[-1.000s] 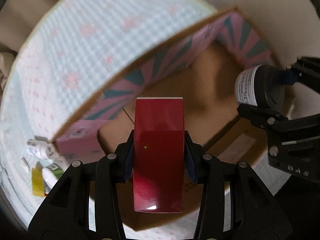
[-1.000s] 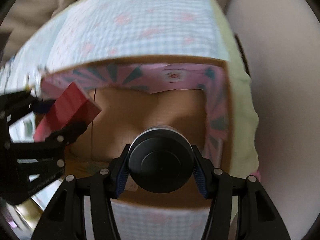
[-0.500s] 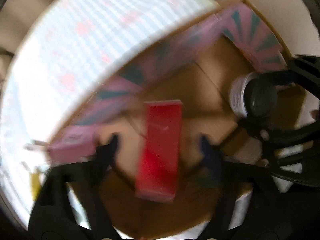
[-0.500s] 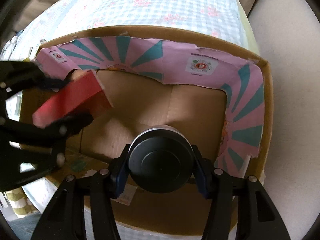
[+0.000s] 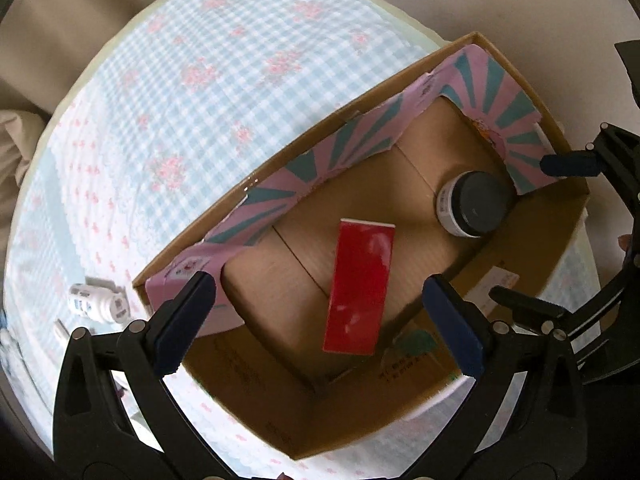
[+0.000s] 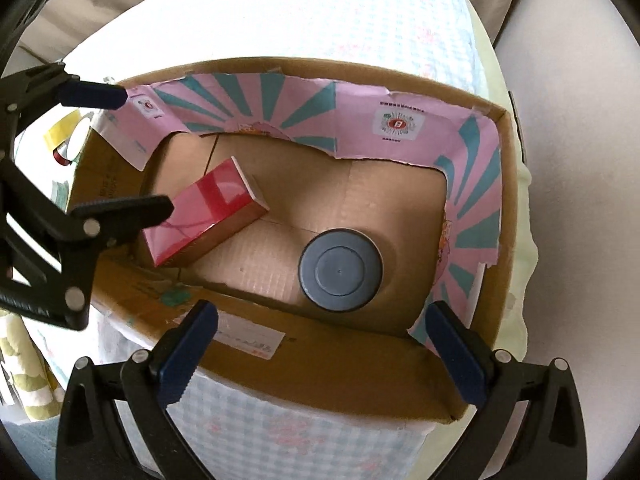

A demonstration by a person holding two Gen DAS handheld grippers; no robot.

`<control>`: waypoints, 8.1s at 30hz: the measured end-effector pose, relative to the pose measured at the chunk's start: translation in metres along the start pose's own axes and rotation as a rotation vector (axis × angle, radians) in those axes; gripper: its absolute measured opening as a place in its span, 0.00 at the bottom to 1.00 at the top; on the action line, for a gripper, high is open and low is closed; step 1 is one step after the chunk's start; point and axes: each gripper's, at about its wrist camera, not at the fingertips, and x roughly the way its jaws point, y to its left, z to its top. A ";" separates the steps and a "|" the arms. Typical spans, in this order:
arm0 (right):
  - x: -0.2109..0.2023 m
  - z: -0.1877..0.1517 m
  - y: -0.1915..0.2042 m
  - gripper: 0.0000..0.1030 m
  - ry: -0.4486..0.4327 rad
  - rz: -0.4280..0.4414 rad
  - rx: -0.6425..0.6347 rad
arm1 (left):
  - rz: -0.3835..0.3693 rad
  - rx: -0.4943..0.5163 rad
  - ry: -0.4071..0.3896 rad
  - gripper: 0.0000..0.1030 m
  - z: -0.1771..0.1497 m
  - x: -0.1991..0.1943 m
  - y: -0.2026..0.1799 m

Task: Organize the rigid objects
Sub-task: 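Open left tool over the pink box while right tool releases the black-lidded jar inside, then withdraw both open tools from the pink box back over the bed, then grasp the yellow tape roll with left tool while right tool grasps the white bottle, then carry the yellow tape with left tool while right tool carries the white bottle to the pink box, then release the yellow tape into the pink box while right tool releases the white bottle, then withdraw both open tools from the pink box back over the bed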

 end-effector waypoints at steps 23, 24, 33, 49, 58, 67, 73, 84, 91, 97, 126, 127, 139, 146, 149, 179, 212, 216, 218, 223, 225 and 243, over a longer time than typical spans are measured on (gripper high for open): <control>-0.108 0.001 0.059 1.00 -0.101 -0.111 -0.057 | 0.018 -0.089 -0.194 1.00 -0.061 -0.149 0.023; -0.115 0.004 0.065 1.00 -0.106 -0.112 -0.058 | 0.016 -0.112 -0.216 1.00 -0.070 -0.161 0.029; -0.171 0.023 0.137 1.00 -0.243 -0.115 -0.104 | 0.094 -0.306 -0.289 1.00 -0.141 -0.218 0.101; -0.170 0.105 0.260 1.00 -0.318 0.005 -0.185 | 0.103 -0.753 -0.257 1.00 -0.275 -0.199 0.268; -0.100 0.172 0.290 1.00 -0.238 0.074 -0.230 | 0.074 -0.826 -0.145 1.00 -0.273 -0.114 0.328; -0.013 0.225 0.310 1.00 -0.111 0.065 -0.310 | 0.001 -0.892 -0.101 1.00 -0.262 -0.027 0.369; 0.052 0.252 0.326 1.00 -0.041 0.021 -0.399 | 0.006 -0.896 -0.101 1.00 -0.252 0.018 0.383; 0.130 0.277 0.335 0.89 0.025 0.011 -0.456 | 0.000 -0.893 -0.138 0.98 -0.240 0.065 0.396; 0.149 0.284 0.347 0.78 0.045 -0.002 -0.540 | 0.010 -0.855 -0.132 0.98 -0.233 0.080 0.397; 0.161 0.286 0.356 0.67 0.065 -0.016 -0.569 | 0.002 -0.854 -0.139 0.94 -0.232 0.086 0.399; 0.053 0.240 0.359 0.46 -0.085 -0.048 -0.419 | 0.102 -0.787 -0.324 0.94 -0.248 -0.048 0.369; 0.038 0.236 0.357 0.46 -0.098 -0.038 -0.399 | 0.106 -0.783 -0.333 0.94 -0.249 -0.058 0.365; -0.108 0.186 0.300 0.47 -0.206 0.073 -0.242 | 0.122 -0.665 -0.438 0.94 -0.233 -0.184 0.281; -0.164 0.139 0.248 0.46 -0.269 0.082 -0.164 | 0.085 -0.576 -0.481 0.94 -0.204 -0.214 0.202; -0.178 0.117 0.222 0.46 -0.275 0.061 -0.134 | 0.065 -0.547 -0.484 0.94 -0.192 -0.216 0.171; -0.042 0.039 -0.029 0.47 -0.001 0.212 0.429 | -0.062 -0.397 -0.125 0.94 -0.019 -0.031 0.037; 0.022 0.060 -0.025 1.00 0.114 0.260 0.440 | 0.039 -0.235 0.057 1.00 -0.021 0.010 0.048; 0.021 0.062 -0.025 1.00 0.105 0.256 0.450 | 0.034 -0.236 0.048 1.00 -0.021 0.005 0.051; 0.018 0.061 -0.026 1.00 0.101 0.255 0.451 | 0.032 -0.236 0.043 1.00 -0.022 0.003 0.052; 0.013 0.062 -0.026 1.00 0.086 0.245 0.457 | 0.034 -0.238 0.033 1.00 -0.023 -0.003 0.046; 0.007 0.060 -0.026 1.00 0.071 0.246 0.467 | 0.033 -0.239 0.028 1.00 -0.022 -0.007 0.045; -0.091 0.038 0.012 1.00 -0.073 0.140 0.402 | 0.044 -0.313 -0.136 1.00 -0.080 -0.125 0.053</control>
